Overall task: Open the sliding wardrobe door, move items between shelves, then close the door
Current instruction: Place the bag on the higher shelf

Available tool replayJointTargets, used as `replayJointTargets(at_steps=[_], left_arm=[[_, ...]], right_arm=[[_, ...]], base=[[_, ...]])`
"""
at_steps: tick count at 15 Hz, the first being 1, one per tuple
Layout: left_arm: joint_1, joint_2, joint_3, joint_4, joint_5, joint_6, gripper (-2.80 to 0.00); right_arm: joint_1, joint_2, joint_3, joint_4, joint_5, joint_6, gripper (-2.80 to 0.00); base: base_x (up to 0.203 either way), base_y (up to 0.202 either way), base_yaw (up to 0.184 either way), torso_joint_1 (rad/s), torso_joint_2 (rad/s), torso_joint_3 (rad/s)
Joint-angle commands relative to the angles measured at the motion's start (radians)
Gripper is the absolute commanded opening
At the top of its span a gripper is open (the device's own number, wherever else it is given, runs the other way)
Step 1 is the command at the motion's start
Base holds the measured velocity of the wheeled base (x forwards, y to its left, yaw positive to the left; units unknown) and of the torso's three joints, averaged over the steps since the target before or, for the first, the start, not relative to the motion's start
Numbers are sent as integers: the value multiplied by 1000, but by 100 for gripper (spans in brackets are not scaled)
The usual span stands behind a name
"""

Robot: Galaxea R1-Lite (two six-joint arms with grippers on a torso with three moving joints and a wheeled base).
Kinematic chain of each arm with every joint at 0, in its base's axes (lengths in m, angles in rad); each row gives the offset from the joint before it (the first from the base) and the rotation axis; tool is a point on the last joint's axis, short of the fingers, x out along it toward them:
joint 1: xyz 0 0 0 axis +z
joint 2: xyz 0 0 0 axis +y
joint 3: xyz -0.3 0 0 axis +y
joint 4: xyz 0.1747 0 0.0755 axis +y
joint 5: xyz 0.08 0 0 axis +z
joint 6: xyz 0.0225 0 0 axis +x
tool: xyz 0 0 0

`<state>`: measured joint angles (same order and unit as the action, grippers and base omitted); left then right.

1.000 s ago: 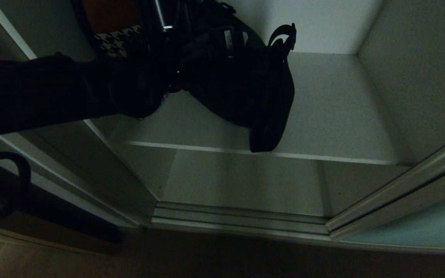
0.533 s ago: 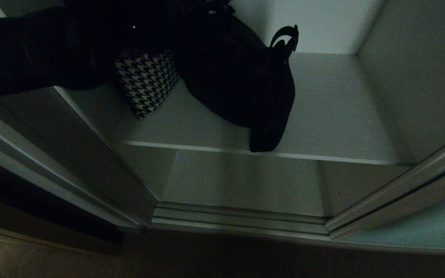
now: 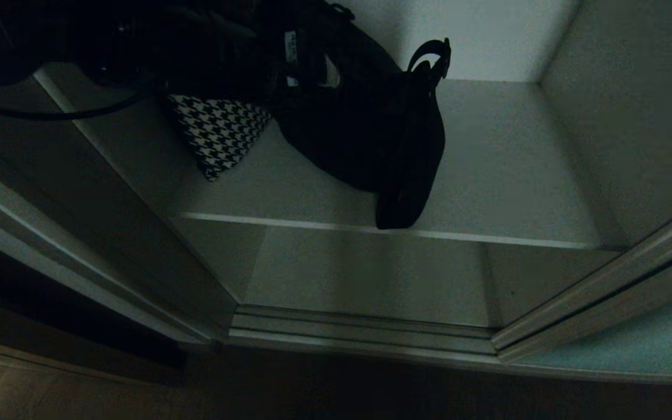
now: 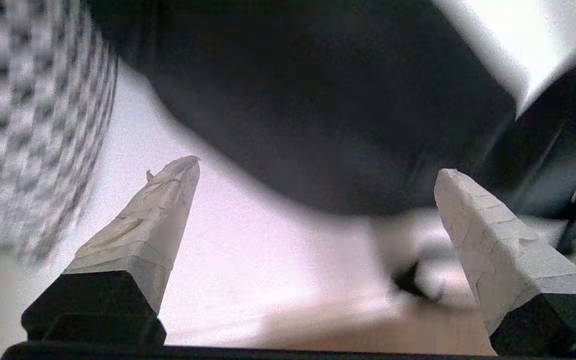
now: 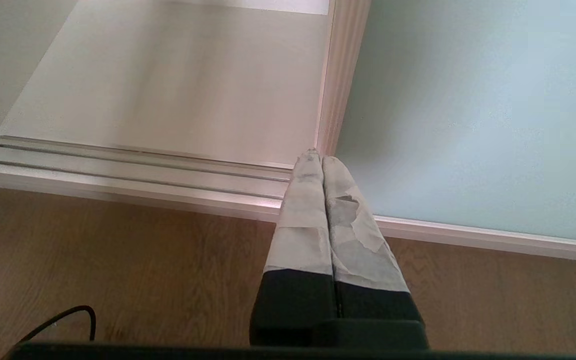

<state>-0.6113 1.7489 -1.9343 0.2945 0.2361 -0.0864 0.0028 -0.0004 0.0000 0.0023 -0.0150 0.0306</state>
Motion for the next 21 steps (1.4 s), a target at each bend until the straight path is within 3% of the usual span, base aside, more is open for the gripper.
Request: replayJointTargets(at_steps=[1,3,5,7,13,21], left_arm=[[-1,-38,1,122,1,-1,0],[-1,-45,1,236,-11,-3,0],[-1,-40,1,278,-60,-30,0],[-1,-34,0,262,-66,-82,0],[-1,95,-1,226,-78,-85,0],[-19,269,-2,-160,-71,-118,0]], right_arm=[[0,-3,1,0,0,0,-280],[0,-3,0,0,0,0,-280],[0,-3,2,-1,0,0,-280],[0,-3,2,1,0,0,-280],[0,-3,1,0,0,0,-280],[0,-3,2,1,0,0,-280]], base=[[0,0,0,0,0,0],[0,0,0,0,0,0],[0,0,0,0,0,0],[0,0,0,0,0,0],[0,0,0,0,0,0],[0,0,0,0,0,0]])
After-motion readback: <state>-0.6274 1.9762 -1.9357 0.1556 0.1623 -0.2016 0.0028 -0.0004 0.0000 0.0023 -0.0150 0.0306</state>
